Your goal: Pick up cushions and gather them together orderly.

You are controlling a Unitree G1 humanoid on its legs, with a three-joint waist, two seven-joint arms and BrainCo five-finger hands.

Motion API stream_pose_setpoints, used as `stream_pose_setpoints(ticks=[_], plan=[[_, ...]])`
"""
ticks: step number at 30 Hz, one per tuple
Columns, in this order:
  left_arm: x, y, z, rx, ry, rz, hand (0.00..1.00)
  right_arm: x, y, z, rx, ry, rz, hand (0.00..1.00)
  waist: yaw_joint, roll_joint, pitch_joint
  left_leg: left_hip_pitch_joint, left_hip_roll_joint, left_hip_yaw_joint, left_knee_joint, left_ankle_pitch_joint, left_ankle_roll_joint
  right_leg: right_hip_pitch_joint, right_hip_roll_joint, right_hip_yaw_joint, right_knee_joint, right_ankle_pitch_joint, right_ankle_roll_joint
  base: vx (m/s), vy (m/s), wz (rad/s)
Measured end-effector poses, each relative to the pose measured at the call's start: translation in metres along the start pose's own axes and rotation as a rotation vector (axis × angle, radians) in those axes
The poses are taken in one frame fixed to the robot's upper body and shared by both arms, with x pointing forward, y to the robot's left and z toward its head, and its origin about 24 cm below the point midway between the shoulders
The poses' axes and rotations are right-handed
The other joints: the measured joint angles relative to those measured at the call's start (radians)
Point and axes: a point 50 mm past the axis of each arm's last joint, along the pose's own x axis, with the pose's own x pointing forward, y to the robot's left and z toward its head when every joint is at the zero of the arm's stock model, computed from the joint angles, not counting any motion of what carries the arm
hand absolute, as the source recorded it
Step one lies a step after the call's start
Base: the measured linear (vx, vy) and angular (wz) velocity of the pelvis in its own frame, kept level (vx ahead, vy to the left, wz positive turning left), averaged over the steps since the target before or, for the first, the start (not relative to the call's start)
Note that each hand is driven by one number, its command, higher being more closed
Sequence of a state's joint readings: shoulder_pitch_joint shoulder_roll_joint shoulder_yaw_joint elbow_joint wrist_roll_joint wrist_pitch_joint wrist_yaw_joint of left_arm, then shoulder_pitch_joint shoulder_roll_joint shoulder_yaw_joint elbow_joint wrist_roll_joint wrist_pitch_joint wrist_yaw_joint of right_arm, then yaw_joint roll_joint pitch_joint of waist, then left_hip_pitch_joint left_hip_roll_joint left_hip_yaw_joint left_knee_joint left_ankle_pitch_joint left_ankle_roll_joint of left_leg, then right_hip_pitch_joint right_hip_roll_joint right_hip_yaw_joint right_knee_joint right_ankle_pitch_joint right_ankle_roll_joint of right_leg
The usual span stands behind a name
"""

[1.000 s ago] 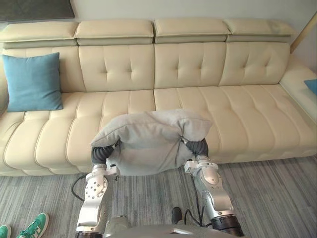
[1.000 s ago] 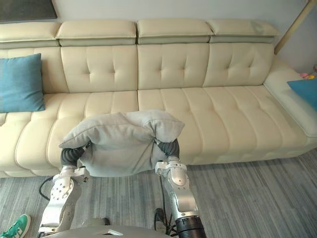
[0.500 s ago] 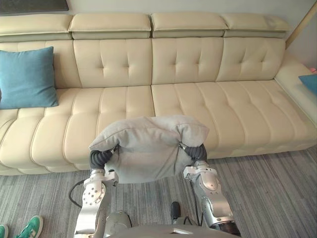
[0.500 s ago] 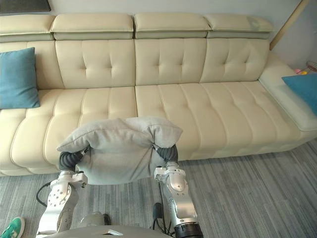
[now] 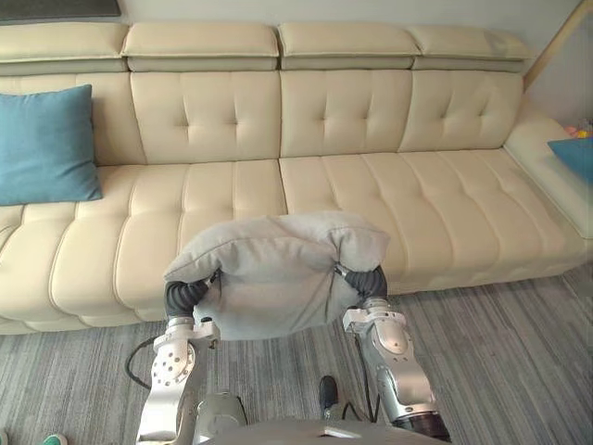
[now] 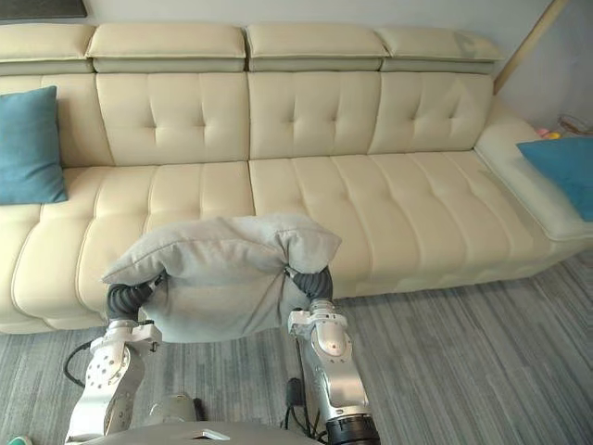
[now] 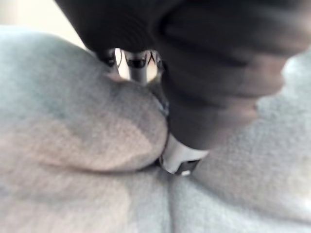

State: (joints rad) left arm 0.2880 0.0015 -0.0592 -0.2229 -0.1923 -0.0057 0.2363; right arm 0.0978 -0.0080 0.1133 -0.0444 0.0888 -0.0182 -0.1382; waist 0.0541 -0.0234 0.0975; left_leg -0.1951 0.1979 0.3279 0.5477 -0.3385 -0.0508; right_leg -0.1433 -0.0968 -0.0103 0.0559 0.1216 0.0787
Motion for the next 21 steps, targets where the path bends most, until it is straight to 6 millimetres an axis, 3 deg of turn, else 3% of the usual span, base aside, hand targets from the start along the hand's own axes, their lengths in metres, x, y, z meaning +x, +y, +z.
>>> stream_pose_setpoints(ticks=[4, 10, 17, 21], plan=[[0.000, 0.001, 0.000, 0.003, -0.001, 0.002, 1.00, 0.002, 0.000, -0.001, -0.006, 0.002, 0.009, 1.00, -0.002, -0.005, 0.004, -0.004, -0.020, -0.009, -0.007, 0.000, 0.001, 0.000, -0.018, -0.006, -0.003, -0.020, 0.008, 0.01, 0.048, 0.09], [0.003, 0.002, 0.003, 0.000, -0.012, 0.008, 1.00, 0.010, -0.001, 0.004, -0.019, -0.015, 0.013, 1.00, -0.001, -0.006, 0.002, -0.006, -0.049, -0.038, -0.048, 0.039, 0.006, 0.048, -0.032, -0.033, -0.110, 0.026, 0.030, 0.08, -0.022, 0.13], [0.002, -0.006, 0.001, -0.007, -0.005, -0.024, 1.00, 0.011, -0.006, 0.002, -0.017, -0.008, 0.000, 1.00, -0.006, -0.007, -0.001, 0.059, -0.077, -0.062, -0.168, 0.090, 0.002, 0.071, -0.034, -0.032, -0.113, 0.025, 0.026, 0.03, -0.059, 0.07], [0.002, -0.007, -0.005, -0.001, 0.024, -0.027, 1.00, 0.011, -0.009, -0.002, -0.020, 0.011, -0.006, 1.00, -0.013, -0.007, -0.001, 0.051, -0.077, -0.055, -0.153, 0.080, 0.004, 0.035, -0.034, -0.017, -0.067, -0.002, 0.000, -0.07, -0.010, -0.12]])
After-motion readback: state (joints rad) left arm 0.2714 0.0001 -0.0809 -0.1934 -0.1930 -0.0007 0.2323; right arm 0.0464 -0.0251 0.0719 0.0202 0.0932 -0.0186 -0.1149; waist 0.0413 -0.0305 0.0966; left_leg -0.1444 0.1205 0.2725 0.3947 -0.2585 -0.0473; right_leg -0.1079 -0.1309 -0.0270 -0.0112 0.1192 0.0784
